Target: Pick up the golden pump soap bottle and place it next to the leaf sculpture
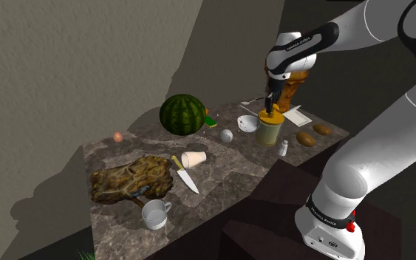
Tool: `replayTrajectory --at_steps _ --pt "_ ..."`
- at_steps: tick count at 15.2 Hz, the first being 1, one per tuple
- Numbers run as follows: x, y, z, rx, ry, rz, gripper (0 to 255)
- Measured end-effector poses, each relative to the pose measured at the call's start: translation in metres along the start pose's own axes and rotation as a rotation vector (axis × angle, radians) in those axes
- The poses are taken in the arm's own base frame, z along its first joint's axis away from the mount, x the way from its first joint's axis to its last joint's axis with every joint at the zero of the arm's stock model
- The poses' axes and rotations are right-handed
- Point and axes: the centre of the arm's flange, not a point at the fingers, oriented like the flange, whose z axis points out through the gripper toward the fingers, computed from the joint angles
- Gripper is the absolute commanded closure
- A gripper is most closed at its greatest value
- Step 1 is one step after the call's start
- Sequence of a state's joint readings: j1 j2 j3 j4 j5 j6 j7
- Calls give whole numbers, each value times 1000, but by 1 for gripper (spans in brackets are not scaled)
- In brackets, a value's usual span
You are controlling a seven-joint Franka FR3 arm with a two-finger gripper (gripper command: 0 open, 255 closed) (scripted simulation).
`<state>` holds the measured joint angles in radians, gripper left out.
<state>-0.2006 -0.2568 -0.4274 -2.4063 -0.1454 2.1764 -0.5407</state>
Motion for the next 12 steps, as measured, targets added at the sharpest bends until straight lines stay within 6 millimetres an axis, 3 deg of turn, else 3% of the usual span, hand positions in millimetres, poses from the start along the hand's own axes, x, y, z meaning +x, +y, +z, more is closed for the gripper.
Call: replayTrajectory --at_steps 11,12 --pt "0 0 -55 0 0 0 255" --pt "2 -6 -58 0 0 0 255"
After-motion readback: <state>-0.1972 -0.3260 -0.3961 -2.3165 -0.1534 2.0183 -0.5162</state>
